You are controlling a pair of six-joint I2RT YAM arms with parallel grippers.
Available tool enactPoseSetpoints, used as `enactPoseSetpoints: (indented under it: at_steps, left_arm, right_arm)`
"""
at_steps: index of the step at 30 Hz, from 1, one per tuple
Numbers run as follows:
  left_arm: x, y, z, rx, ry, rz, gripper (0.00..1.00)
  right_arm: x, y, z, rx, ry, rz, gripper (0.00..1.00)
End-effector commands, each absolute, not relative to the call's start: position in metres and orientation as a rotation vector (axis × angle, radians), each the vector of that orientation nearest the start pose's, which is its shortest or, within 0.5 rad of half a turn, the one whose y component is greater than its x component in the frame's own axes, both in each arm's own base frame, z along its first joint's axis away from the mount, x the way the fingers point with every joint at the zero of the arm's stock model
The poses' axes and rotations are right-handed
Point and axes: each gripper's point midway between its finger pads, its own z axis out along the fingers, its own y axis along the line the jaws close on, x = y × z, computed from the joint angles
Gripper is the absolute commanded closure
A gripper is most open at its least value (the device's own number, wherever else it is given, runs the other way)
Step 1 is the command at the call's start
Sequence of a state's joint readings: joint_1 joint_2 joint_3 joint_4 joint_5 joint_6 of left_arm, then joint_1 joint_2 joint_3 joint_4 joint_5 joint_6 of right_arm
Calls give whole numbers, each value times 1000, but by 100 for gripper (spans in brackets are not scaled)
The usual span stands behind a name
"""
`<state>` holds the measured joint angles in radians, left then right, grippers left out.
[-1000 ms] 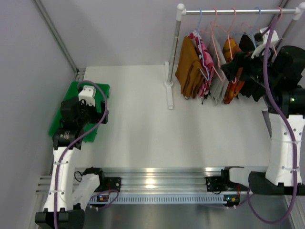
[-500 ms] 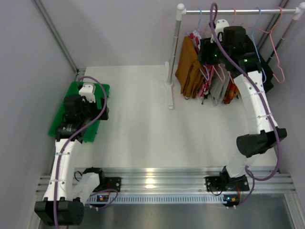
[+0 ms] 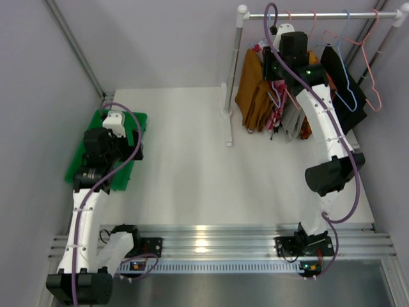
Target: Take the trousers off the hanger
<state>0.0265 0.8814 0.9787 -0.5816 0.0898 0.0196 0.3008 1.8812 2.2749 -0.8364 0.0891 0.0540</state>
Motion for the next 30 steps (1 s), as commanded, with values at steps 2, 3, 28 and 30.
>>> enactPoseSetpoints:
  at_steps: [2,3,28,30]
  left_arm:
    - [296,-3,269,18,1957,-46,1]
    - [295,-2,268,16,1958,-42,1]
    - [313,21,287,-245,1891,15,1]
    - [314,19,291,-237,1871,0,1]
  right_arm:
    - [512,148,405,-148,1874,153,67]
    - [514,149,406,-148,1865,154,71]
    - [448,145,543,-111,1469,397,100]
    - [439,142,555,-106,1432,404,100]
